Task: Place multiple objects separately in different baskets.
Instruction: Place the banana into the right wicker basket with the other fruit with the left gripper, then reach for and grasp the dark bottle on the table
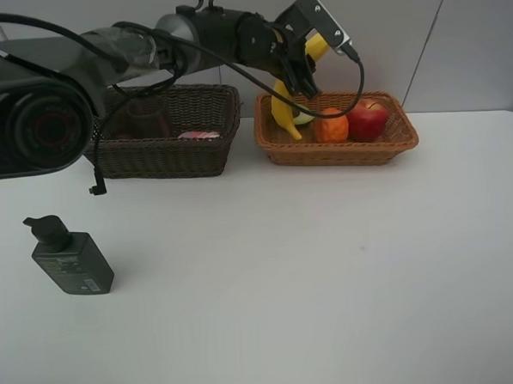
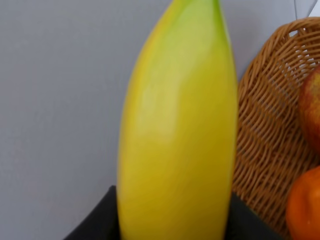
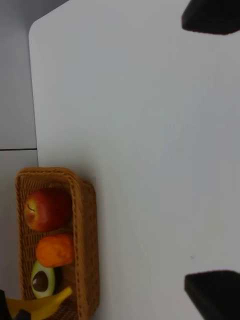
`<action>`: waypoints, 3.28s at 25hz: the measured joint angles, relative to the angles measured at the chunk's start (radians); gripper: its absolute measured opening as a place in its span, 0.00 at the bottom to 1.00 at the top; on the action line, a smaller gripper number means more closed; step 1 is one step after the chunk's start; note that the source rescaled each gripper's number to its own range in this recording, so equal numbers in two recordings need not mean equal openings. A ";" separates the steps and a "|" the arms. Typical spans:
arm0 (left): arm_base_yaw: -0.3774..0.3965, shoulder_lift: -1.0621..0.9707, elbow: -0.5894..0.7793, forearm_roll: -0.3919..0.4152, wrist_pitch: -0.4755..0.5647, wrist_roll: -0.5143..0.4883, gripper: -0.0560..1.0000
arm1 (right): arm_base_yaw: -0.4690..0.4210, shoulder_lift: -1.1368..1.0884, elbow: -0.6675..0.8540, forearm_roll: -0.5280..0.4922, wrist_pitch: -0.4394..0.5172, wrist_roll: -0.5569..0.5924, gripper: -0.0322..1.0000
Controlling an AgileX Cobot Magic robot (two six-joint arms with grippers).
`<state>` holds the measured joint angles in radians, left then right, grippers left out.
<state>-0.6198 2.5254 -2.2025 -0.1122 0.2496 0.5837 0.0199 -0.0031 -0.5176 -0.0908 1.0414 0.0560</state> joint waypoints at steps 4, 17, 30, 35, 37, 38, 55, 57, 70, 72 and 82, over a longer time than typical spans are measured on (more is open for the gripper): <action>0.000 0.000 0.000 0.000 0.000 0.000 0.50 | 0.000 0.000 0.000 0.000 0.000 0.000 1.00; 0.000 0.001 0.000 0.000 0.039 0.000 0.50 | 0.000 0.000 0.000 0.000 0.000 0.000 1.00; 0.000 0.001 0.000 0.000 0.046 0.000 0.86 | 0.000 0.000 0.000 0.000 0.000 0.000 1.00; 0.000 0.001 0.000 0.000 0.046 0.000 0.87 | 0.000 0.000 0.000 0.000 0.000 0.000 1.00; 0.000 0.001 0.000 0.000 0.046 0.000 0.87 | 0.000 0.000 0.000 0.000 0.000 0.000 1.00; 0.000 0.001 0.000 0.000 0.046 0.000 0.87 | 0.000 0.000 0.000 0.000 0.000 0.000 1.00; 0.000 -0.043 0.000 0.000 0.169 0.000 0.87 | 0.000 0.000 0.000 0.000 0.000 0.000 1.00; 0.000 -0.046 0.000 0.001 0.205 0.000 0.87 | 0.000 0.000 0.000 0.000 0.000 0.000 1.00; 0.000 -0.162 0.000 0.053 0.433 -0.033 0.87 | 0.000 0.000 0.000 0.000 0.000 0.000 1.00; 0.000 -0.183 0.000 0.076 0.492 -0.046 0.87 | 0.000 0.000 0.000 0.000 0.000 0.000 1.00; 0.003 -0.306 0.000 0.135 0.827 -0.052 0.87 | 0.000 0.000 0.000 0.000 0.000 0.000 1.00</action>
<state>-0.6165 2.2191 -2.2025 0.0225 1.0764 0.5314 0.0199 -0.0031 -0.5176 -0.0908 1.0414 0.0560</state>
